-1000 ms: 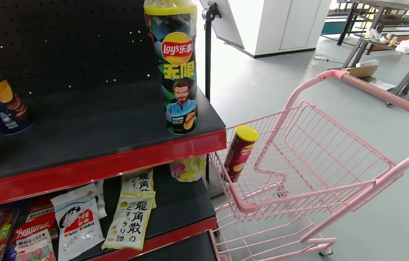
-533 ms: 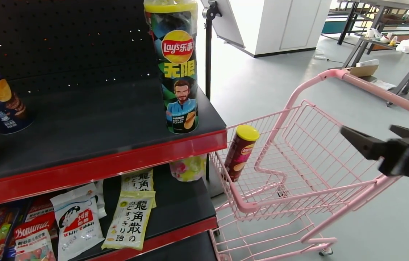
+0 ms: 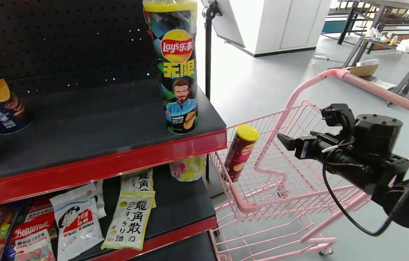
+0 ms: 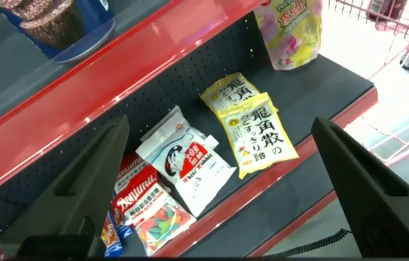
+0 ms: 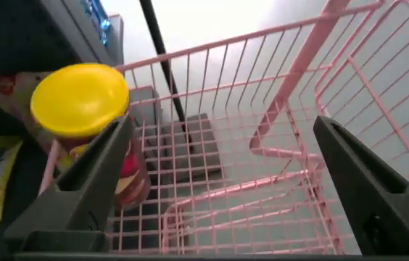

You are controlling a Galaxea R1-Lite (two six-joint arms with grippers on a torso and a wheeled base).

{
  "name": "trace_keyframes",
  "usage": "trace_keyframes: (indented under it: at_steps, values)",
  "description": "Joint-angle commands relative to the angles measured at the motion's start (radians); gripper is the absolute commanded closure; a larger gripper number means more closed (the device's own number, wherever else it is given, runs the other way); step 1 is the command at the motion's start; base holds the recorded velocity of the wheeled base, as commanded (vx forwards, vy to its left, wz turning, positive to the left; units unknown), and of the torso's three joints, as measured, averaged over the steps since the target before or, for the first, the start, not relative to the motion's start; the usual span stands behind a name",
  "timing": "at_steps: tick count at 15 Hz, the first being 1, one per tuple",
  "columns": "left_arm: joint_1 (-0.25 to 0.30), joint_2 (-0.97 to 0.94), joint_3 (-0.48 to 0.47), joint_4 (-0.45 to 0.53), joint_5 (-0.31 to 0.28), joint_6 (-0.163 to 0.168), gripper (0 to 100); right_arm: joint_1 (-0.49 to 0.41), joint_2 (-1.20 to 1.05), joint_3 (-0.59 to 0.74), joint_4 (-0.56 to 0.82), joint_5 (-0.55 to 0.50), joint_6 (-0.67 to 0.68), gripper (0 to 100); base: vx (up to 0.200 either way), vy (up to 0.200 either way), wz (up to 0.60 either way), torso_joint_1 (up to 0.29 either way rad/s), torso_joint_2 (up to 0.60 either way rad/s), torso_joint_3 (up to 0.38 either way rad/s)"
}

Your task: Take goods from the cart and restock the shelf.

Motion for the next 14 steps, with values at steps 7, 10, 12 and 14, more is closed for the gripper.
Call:
trace_keyframes:
  at_steps: [7, 10, 12, 14]
  values:
    - [0.002, 0.06, -0.022, -0.001, 0.001, 0.0, 0, 0.057, 0.188, 0.007, -0.137, 0.193, -0.033, 0, 0.0, 0.0, 0.0, 0.0, 0.0, 0.0]
    - [0.002, 0.069, -0.025, 0.001, 0.001, 0.002, 0, 0.092, 0.184, 0.025, -0.14, 0.213, -0.028, 0, 0.0, 0.0, 0.0, 0.0, 0.0, 0.0]
    - [0.002, 0.069, -0.026, 0.001, 0.003, 0.002, 0, 0.102, 0.191, 0.007, -0.137, 0.252, -0.028, 0, 0.0, 0.0, 0.0, 0.0, 0.0, 0.0]
    - [0.002, 0.069, -0.028, 0.001, 0.011, 0.002, 0, 0.099, 0.227, -0.03, -0.137, 0.251, -0.027, 0, 0.0, 0.0, 0.0, 0.0, 0.0, 0.0]
